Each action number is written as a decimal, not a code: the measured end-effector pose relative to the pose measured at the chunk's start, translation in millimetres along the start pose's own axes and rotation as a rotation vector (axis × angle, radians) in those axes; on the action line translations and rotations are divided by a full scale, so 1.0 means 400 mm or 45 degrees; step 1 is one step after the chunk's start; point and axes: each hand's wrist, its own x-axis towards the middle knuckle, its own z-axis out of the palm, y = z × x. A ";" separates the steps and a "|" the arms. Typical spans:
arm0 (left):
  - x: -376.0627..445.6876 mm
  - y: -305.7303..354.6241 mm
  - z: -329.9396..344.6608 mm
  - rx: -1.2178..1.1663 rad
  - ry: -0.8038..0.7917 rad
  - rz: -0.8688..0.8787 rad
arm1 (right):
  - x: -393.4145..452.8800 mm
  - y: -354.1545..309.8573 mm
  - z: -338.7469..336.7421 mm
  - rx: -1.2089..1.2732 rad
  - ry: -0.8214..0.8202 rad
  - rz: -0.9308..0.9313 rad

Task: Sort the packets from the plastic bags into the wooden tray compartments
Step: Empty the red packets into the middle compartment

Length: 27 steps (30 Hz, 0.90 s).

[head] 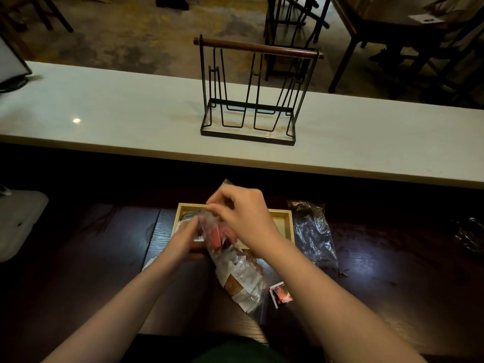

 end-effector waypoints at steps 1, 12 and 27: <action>0.008 -0.016 0.003 -0.123 -0.074 -0.094 | 0.011 -0.009 -0.010 0.054 0.005 -0.008; 0.067 0.010 -0.066 -0.219 0.430 0.128 | 0.111 0.080 -0.084 -0.001 -0.094 0.203; 0.065 0.078 -0.108 0.697 0.807 0.541 | 0.063 0.305 0.057 -0.001 -0.136 0.481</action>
